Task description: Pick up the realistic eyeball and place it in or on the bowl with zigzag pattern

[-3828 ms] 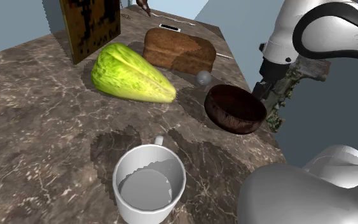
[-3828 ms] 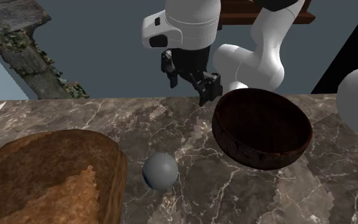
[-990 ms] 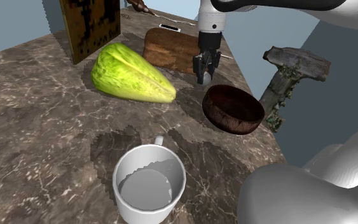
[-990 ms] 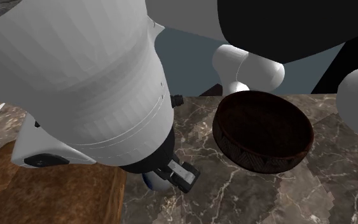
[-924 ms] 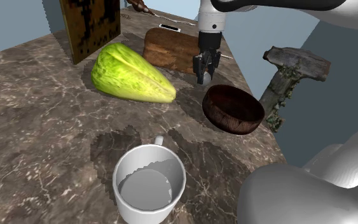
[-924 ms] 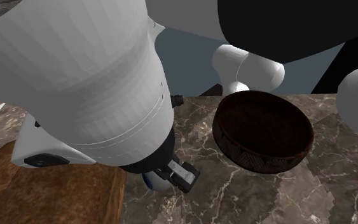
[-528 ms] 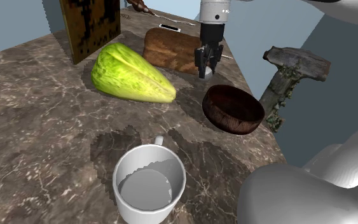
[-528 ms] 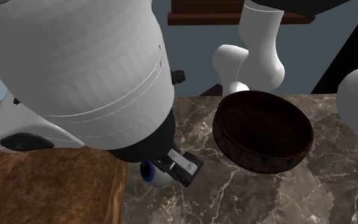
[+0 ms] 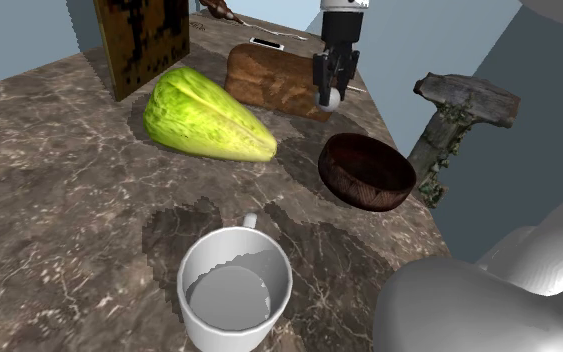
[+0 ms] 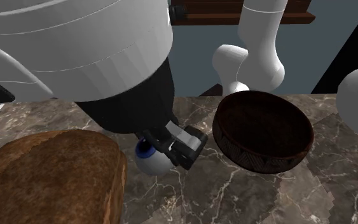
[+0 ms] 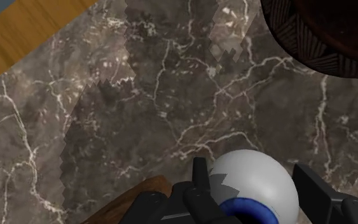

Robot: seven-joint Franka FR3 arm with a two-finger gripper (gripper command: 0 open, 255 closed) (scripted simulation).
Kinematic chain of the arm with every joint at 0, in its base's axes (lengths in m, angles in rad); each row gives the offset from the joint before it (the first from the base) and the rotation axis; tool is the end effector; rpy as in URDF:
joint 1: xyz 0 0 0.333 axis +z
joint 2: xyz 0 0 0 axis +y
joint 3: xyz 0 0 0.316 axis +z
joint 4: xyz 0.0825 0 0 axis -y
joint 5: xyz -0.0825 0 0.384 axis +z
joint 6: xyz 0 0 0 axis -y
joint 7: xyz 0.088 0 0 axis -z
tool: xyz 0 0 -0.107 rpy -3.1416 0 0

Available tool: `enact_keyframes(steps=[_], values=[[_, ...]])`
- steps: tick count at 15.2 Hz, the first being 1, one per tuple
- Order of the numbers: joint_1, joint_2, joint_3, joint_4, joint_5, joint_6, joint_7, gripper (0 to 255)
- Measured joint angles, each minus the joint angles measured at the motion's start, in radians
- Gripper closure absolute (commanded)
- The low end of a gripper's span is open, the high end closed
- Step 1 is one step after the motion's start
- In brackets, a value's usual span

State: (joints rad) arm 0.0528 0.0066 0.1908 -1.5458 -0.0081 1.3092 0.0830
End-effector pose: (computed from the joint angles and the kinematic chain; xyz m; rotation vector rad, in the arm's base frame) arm 0.5114 0.1257 0.6130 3.0637 0.2450 -0.3687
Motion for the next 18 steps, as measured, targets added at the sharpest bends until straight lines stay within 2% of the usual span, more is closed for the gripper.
enact_keyframes(steps=[15,18], values=[[0.012,0.108,0.009,0.348,-0.019,-0.242,0.013,255],[0.015,0.013,0.013,0.233,0.004,-0.221,0.028,255]])
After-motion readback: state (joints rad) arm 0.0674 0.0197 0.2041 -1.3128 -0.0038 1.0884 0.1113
